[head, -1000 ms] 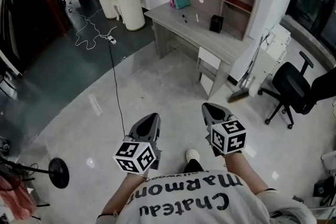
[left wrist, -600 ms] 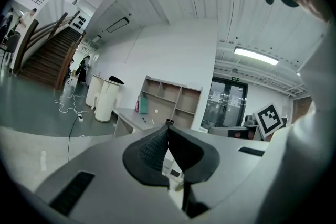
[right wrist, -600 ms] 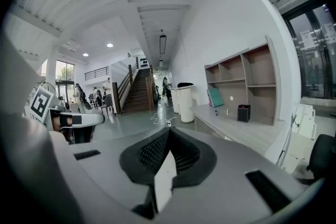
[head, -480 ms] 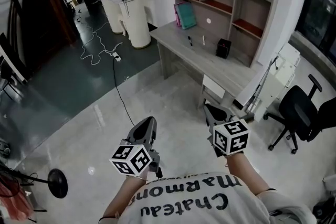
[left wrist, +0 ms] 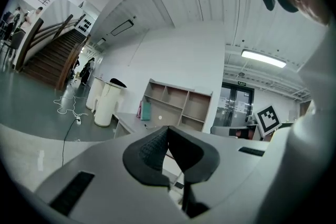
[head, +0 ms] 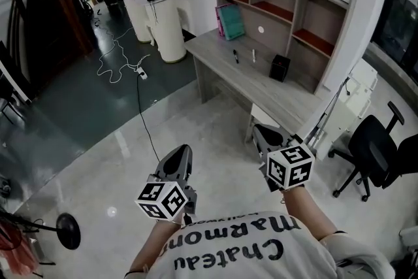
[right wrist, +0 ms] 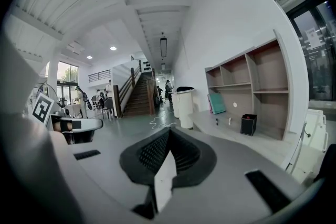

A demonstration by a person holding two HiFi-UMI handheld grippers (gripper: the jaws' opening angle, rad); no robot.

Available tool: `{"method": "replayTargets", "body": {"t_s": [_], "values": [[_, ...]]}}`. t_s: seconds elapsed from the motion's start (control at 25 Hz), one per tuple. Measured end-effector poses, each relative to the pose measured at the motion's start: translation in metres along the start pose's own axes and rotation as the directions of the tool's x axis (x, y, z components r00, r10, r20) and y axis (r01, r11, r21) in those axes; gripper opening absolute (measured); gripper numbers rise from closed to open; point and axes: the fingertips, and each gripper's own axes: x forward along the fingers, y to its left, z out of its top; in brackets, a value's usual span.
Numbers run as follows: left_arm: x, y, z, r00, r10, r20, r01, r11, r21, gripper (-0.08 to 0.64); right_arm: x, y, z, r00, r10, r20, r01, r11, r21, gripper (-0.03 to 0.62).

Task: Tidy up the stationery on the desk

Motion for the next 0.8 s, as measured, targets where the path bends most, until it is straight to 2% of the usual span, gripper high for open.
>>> {"method": "replayTargets", "body": {"t_s": [0.28, 0.6, 0.8], "values": [[0.009, 0.008, -0.012, 1.0, 0.023, -0.016, -0.024, 1.0, -0.018, 0.015, 0.009, -0.003, -0.023, 0.999, 0.021, -0.047, -0.02, 1.0, 0.019, 0.011], [0.021, 0.027, -0.046, 0.994, 0.031, -0.101, -0.038, 0.997, -0.066, 0.015, 0.019, -0.017, -0.065, 0.992, 0.005, -0.127, 0.013, 0.99, 0.142, 0.011], [0.061, 0.043, -0.044, 0.993, -0.004, -0.121, -0.005, 0.997, -0.072, 0.015, 0.043, -0.035, -0.065, 0.988, -0.029, -0.152, 0.053, 0.987, 0.154, 0.011]]}}
